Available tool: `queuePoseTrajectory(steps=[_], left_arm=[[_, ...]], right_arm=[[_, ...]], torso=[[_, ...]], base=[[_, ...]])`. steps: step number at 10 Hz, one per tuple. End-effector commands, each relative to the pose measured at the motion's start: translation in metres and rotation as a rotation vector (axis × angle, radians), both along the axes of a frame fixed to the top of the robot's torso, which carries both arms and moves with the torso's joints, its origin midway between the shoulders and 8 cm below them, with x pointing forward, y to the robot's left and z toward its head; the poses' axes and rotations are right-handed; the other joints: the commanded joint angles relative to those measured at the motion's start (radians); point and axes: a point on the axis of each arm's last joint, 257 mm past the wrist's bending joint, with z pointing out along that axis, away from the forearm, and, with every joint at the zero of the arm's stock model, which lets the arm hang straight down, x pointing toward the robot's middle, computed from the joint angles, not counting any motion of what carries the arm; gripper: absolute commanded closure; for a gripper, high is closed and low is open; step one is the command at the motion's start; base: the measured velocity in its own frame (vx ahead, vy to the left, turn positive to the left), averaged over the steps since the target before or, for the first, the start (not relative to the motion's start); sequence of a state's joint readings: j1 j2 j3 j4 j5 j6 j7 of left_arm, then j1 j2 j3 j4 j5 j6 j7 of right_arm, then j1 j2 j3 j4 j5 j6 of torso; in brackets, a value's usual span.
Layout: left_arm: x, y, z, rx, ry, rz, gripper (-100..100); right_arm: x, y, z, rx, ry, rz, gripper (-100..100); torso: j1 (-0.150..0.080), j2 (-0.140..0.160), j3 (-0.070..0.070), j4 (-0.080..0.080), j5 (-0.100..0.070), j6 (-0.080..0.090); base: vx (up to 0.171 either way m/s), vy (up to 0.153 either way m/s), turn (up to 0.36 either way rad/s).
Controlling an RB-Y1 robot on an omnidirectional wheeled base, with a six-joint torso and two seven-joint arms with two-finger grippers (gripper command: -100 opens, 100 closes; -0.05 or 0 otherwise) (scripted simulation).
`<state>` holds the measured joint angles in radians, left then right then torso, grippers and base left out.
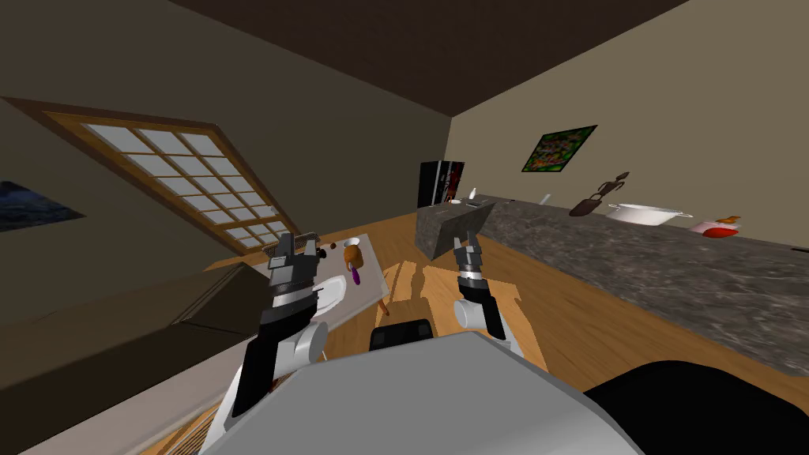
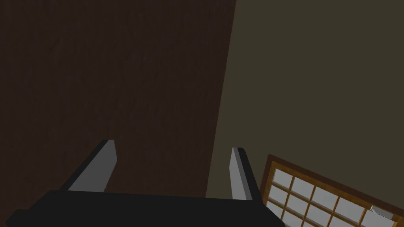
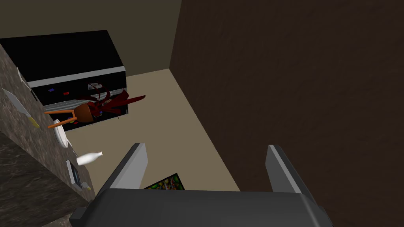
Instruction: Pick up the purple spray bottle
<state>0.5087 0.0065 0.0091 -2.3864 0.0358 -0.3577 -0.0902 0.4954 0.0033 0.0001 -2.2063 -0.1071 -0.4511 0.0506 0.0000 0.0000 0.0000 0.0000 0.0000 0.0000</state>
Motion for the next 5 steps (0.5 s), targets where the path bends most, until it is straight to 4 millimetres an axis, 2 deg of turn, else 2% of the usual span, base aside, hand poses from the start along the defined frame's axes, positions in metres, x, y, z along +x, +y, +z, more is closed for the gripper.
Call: queuePoseTrajectory(steps=[1, 4, 5], left_arm=[[0.008, -0.001, -0.015, 0.031, 0.052, -0.007, -100], [0.023, 0.002, -0.05, 0.071, 0.166, -0.006, -100], [0.023, 0.002, -0.05, 0.071, 0.166, -0.006, -100]], right_arm=[[0.0, 0.0, 0.0, 0.0, 0.0, 0.0, 0], [0.0, 0.0, 0.0, 0.0, 0.0, 0.0, 0], [0.0, 0.0, 0.0, 0.0, 0.0, 0.0, 0]], torso=[[0.0, 0.0, 0.0, 0.0, 0.0, 0.0], [-0.003, 0.003, 0.001, 0.0, -0.001, 0.0], [-0.003, 0.002, 0.001, 0.001, -0.001, 0.0]], base=[[-0.02, -0.026, -0.148], [-0.036, -0.05, -0.124], [-0.018, -0.036, -0.03]])
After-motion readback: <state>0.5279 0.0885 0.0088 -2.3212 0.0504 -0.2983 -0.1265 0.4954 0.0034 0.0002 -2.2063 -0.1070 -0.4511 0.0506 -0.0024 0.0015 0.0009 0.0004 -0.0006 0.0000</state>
